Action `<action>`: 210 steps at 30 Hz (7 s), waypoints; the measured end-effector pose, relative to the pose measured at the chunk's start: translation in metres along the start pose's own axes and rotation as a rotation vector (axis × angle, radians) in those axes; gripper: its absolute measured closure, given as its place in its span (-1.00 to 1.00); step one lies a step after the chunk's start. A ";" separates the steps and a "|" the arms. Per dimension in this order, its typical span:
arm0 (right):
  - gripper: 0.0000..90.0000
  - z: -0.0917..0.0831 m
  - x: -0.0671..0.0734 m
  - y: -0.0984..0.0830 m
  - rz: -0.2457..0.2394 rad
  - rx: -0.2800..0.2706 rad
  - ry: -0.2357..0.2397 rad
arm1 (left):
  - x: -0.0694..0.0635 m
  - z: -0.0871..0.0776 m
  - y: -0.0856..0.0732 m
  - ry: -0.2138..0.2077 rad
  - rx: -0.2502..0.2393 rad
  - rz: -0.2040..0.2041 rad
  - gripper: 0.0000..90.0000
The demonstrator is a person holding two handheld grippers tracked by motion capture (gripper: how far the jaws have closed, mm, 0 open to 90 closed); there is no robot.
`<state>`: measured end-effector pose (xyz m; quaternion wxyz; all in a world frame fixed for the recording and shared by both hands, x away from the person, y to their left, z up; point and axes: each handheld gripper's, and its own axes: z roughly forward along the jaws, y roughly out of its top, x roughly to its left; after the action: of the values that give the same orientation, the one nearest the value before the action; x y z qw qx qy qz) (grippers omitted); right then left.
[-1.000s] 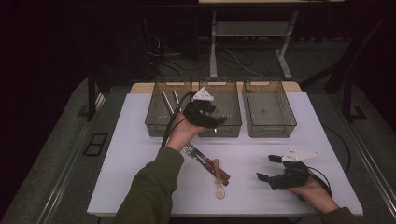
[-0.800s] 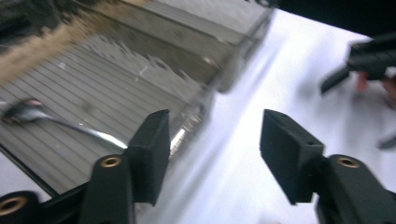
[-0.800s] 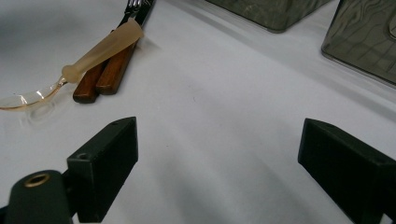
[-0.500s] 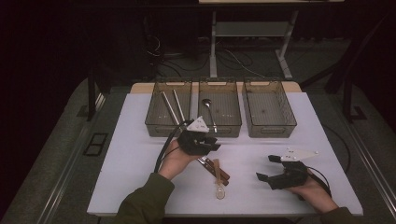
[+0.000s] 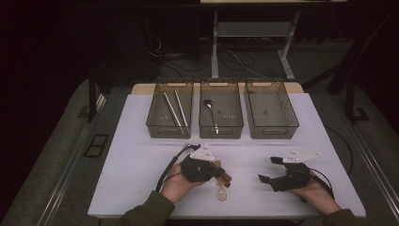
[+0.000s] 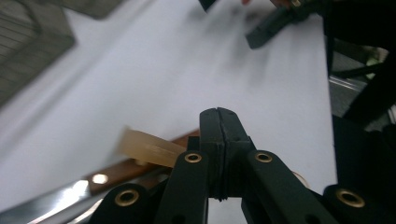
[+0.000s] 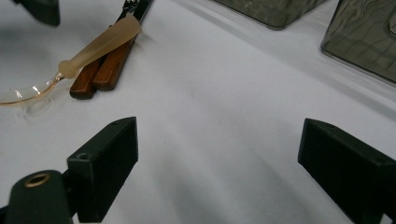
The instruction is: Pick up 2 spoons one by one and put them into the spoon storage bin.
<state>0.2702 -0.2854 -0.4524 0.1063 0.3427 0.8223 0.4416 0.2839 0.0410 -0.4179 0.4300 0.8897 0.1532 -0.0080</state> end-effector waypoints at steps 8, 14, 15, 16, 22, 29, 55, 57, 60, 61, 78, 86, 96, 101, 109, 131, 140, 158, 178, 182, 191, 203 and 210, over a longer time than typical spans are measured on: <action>-0.73 0.000 0.000 0.000 -0.003 0.005 0.000 | -0.018 0.023 -0.005 -0.058 0.082 0.024 0.98; -0.73 0.001 0.001 0.000 -0.010 0.007 0.000 | -0.022 0.033 -0.005 -0.059 0.125 0.039 0.98; -0.73 0.001 0.001 0.000 -0.009 0.007 0.000 | -0.022 0.034 -0.005 -0.062 0.132 0.038 0.98; -0.73 0.001 0.001 0.000 -0.009 0.008 -0.001 | -0.022 0.035 -0.006 -0.064 0.139 0.037 0.98; -0.73 0.001 0.000 0.000 -0.009 0.010 -0.002 | -0.020 0.032 -0.008 -0.063 0.174 0.028 0.98; -0.73 0.001 0.000 -0.001 -0.009 0.013 -0.003 | -0.015 0.022 -0.013 -0.041 0.170 0.009 0.98; -0.73 0.001 0.001 0.000 -0.011 0.013 0.000 | -0.009 0.003 -0.015 0.049 0.173 0.034 0.94; -0.73 0.001 0.001 -0.001 -0.011 0.013 0.000 | -0.010 0.002 -0.014 0.047 0.158 0.029 0.91; -0.73 0.001 0.001 0.000 -0.013 0.014 0.001 | -0.009 -0.001 -0.012 0.044 0.130 0.028 0.86; -0.73 0.001 0.001 0.000 -0.013 0.015 0.001 | -0.009 -0.002 -0.011 0.047 0.120 0.026 0.84; -0.73 0.003 0.001 -0.001 -0.012 0.021 0.002 | 0.008 0.022 0.004 0.090 0.069 -0.010 0.48; -0.73 0.003 0.001 -0.001 -0.013 0.022 0.003 | 0.009 0.040 0.016 0.071 0.067 0.003 0.47; -0.73 0.003 0.001 -0.001 -0.015 0.021 0.004 | 0.013 0.057 0.023 0.054 0.086 -0.020 0.46; -0.73 0.003 0.001 -0.001 -0.016 0.021 0.004 | 0.014 0.060 0.022 0.052 0.103 -0.026 0.52; -0.73 0.003 0.001 0.000 -0.017 0.022 0.005 | 0.014 0.059 0.022 0.043 0.104 -0.031 0.59; -0.73 0.002 0.002 0.000 -0.024 0.021 0.009 | 0.021 0.033 0.025 0.018 0.028 -0.077 0.61; -0.73 0.003 0.003 0.000 -0.030 0.024 0.011 | 0.032 0.009 0.020 0.060 -0.005 -0.105 0.61; -0.73 0.005 0.003 0.000 -0.025 0.028 0.016 | 0.061 -0.016 0.023 0.113 -0.069 -0.160 0.61; -0.73 0.003 0.003 0.000 -0.017 0.021 0.014 | 0.112 -0.017 0.078 0.168 -0.102 -0.201 0.61; -0.73 0.002 0.003 0.000 -0.017 0.017 0.014 | 0.123 -0.014 0.090 0.192 -0.095 -0.193 0.61; -0.73 0.000 0.003 0.000 -0.018 0.009 0.010 | 0.153 0.000 0.109 0.227 -0.102 -0.217 0.61; -0.73 -0.001 0.004 0.000 -0.023 0.002 0.018 | 0.179 0.016 0.127 0.330 -0.138 -0.236 0.19; -0.73 -0.002 0.003 0.000 -0.024 0.002 0.016 | 0.170 0.006 0.116 0.314 -0.152 -0.226 -0.04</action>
<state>0.2672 -0.2843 -0.4510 0.1048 0.3292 0.8277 0.4422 0.4785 0.0140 -0.3575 0.4633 0.8221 0.3172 0.0943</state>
